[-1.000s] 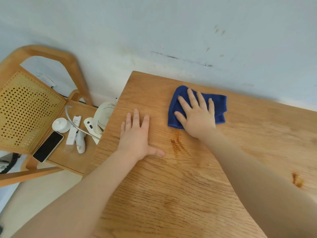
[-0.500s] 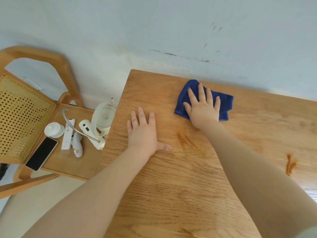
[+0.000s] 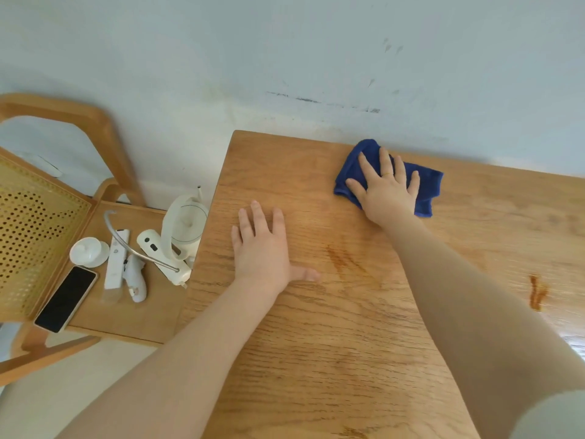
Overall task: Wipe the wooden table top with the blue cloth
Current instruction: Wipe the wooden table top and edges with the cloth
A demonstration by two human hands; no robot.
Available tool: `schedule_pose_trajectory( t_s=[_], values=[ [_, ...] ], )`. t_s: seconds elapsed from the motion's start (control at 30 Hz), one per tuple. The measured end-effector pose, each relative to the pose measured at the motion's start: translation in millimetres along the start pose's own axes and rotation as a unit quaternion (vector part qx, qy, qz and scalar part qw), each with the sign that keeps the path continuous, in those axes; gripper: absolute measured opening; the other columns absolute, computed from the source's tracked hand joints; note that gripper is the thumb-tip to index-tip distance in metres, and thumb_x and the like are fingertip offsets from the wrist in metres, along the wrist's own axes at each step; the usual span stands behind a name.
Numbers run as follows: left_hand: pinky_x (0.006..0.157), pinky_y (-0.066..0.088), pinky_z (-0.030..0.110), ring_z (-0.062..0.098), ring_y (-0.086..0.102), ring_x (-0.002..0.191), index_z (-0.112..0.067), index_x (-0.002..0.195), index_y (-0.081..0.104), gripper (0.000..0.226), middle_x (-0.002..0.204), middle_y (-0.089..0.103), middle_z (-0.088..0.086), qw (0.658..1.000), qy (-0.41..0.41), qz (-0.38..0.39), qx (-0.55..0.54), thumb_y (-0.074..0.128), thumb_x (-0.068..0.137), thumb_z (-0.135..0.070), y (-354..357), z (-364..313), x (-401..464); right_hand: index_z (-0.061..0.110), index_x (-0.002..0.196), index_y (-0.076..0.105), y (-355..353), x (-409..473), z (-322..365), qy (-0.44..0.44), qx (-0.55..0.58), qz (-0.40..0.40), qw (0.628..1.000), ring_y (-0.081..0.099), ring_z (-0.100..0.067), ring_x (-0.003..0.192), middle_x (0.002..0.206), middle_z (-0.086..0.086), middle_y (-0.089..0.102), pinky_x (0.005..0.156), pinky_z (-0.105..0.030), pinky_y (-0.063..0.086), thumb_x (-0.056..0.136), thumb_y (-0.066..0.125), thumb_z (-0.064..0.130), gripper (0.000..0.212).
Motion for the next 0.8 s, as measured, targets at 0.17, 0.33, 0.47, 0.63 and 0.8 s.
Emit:
schedule_pose_trajectory(
  t_s=[0.17, 0.33, 0.47, 0.63, 0.8],
  values=[
    [0.115, -0.003, 0.046, 0.035, -0.017, 0.142, -0.018, 0.148, -0.012, 0.135, 0.153, -0.021, 0.017, 1.000, -0.003, 0.000, -0.011, 0.061, 0.053, -0.080, -2, -1, -3, 0.041, 0.146, 0.005, 6, -60, -3, -0.076, -0.031, -0.002, 0.997, -0.008, -0.023, 0.144, 0.158, 0.003, -0.010, 0.114, -0.052, -0.003, 0.094, 0.025, 0.057, 0.059],
    [0.115, -0.003, 0.046, 0.035, -0.016, 0.142, -0.018, 0.148, -0.012, 0.134, 0.153, -0.022, 0.017, 1.000, -0.021, 0.013, -0.007, 0.065, 0.055, -0.076, -7, -4, -4, 0.043, 0.146, 0.008, 11, -87, -7, -0.167, -0.067, 0.018, 0.984, -0.008, -0.021, 0.145, 0.158, 0.006, -0.010, 0.114, -0.050, -0.003, 0.093, 0.024, 0.058, 0.057],
    [0.115, -0.004, 0.044, 0.033, -0.017, 0.142, -0.017, 0.148, -0.013, 0.133, 0.154, -0.022, 0.016, 1.000, -0.026, 0.014, 0.005, 0.062, 0.056, -0.077, -9, -5, -7, 0.043, 0.145, 0.015, 1, -21, -21, -0.135, -0.042, -0.011, 0.990, -0.002, -0.020, 0.145, 0.158, 0.006, -0.001, 0.114, -0.050, 0.000, 0.094, 0.025, 0.056, 0.054],
    [0.115, -0.007, 0.042, 0.029, -0.021, 0.141, -0.017, 0.148, -0.014, 0.121, 0.154, -0.022, 0.012, 0.999, -0.021, -0.017, 0.029, 0.060, 0.068, -0.070, -14, -18, -21, 0.041, 0.146, 0.013, -10, 32, -37, -0.083, -0.015, -0.002, 0.996, -0.002, -0.023, 0.145, 0.159, 0.002, 0.001, 0.115, -0.051, -0.001, 0.094, 0.024, 0.059, 0.056],
    [0.115, -0.006, 0.038, 0.023, -0.020, 0.142, -0.014, 0.149, -0.005, 0.112, 0.156, -0.018, 0.006, 0.998, 0.059, -0.013, -0.008, 0.062, 0.073, -0.063, -18, -70, -31, 0.040, 0.147, 0.011, -2, -43, -53, -0.175, -0.038, -0.010, 0.984, -0.004, -0.024, 0.145, 0.158, 0.001, -0.005, 0.114, -0.051, -0.002, 0.091, 0.023, 0.061, 0.061]
  ],
)
Point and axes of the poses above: each hand's wrist, its own x-axis towards the middle knuckle, its own y-axis out of the palm, z = x × y, the point moved 6 cm from there along x, towards the middle knuckle
